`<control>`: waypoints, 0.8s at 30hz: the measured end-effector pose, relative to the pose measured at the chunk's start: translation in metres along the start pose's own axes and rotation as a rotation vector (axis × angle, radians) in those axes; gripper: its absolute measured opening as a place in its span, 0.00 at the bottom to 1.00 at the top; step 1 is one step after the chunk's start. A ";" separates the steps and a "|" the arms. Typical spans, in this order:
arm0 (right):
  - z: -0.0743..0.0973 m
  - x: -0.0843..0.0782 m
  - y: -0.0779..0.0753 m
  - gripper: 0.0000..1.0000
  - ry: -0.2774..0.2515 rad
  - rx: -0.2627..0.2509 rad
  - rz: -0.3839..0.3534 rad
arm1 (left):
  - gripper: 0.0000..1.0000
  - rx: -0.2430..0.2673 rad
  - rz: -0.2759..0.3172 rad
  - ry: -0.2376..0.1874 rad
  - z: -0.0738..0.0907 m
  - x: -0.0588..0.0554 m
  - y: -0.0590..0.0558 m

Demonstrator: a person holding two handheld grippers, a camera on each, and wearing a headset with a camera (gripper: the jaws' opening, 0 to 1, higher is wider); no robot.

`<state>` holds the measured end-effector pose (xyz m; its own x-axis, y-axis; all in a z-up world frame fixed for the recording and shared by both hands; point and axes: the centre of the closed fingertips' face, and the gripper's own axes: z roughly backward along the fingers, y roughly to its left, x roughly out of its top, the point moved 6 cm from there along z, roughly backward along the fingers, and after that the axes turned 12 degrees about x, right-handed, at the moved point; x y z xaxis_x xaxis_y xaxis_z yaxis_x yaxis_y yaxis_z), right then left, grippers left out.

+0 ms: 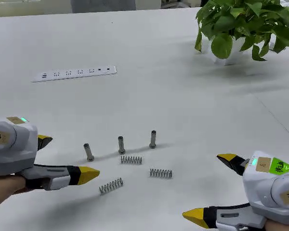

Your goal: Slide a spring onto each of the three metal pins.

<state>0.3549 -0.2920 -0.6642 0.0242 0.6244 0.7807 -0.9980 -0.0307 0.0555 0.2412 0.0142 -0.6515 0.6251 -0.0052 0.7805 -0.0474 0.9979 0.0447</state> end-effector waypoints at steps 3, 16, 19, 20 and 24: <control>0.000 0.000 -0.001 0.93 -0.002 0.000 0.000 | 0.97 -0.012 0.014 -0.009 0.007 -0.002 -0.003; -0.002 -0.002 0.000 0.93 0.008 0.011 0.007 | 0.94 -0.049 0.009 -0.064 0.028 -0.018 -0.028; -0.002 -0.003 0.001 0.93 0.012 0.014 0.008 | 0.93 -0.064 -0.007 -0.078 0.029 -0.022 -0.036; -0.002 -0.003 0.001 0.93 0.014 0.015 0.008 | 0.92 -0.072 -0.012 -0.089 0.029 -0.023 -0.039; -0.003 -0.003 0.002 0.93 0.020 0.017 0.008 | 0.90 -0.107 -0.041 -0.110 0.030 -0.029 -0.052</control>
<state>0.3530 -0.2916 -0.6685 0.0145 0.6395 0.7686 -0.9970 -0.0491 0.0596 0.2020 -0.0391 -0.6572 0.5351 -0.0471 0.8435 0.0631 0.9979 0.0157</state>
